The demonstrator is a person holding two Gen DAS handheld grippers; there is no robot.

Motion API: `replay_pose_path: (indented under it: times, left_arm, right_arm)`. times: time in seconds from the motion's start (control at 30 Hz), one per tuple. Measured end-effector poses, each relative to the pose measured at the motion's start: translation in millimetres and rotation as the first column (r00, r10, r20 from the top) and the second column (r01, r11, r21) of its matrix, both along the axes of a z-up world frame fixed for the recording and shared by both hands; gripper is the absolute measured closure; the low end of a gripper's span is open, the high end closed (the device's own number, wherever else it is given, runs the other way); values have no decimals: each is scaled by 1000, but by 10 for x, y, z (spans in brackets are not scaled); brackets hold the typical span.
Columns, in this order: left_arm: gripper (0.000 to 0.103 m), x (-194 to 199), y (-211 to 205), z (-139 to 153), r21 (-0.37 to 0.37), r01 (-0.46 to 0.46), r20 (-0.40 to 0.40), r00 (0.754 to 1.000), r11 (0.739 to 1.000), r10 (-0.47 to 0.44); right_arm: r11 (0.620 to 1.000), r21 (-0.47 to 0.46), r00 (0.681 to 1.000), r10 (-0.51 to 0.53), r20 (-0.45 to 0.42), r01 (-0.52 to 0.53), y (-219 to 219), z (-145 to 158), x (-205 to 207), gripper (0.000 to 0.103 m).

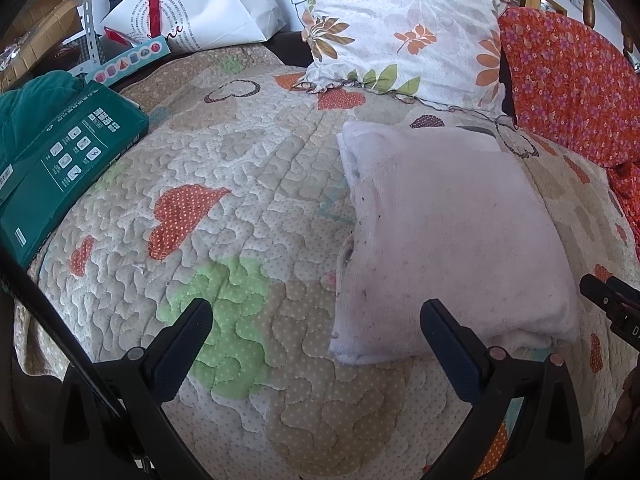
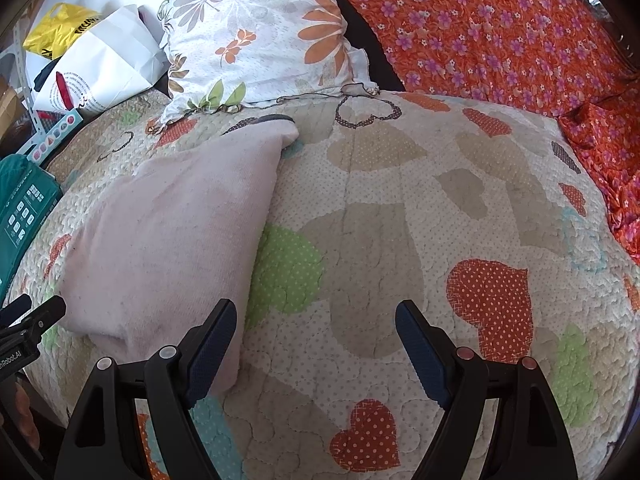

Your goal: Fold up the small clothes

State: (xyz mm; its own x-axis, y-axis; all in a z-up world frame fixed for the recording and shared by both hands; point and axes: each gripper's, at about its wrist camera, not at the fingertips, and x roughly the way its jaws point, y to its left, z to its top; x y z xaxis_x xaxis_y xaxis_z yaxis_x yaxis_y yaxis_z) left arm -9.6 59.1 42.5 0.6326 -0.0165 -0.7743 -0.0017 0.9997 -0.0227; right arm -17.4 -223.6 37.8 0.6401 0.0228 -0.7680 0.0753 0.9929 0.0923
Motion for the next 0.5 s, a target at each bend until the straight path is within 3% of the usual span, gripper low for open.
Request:
replay_pose_path:
  times: [0.5]
  left_arm:
    - [0, 6, 52, 4, -17, -20, 2, 1000, 1000, 21]
  right_arm:
    - [998, -69, 1000, 9, 30, -7, 110, 59, -45, 17]
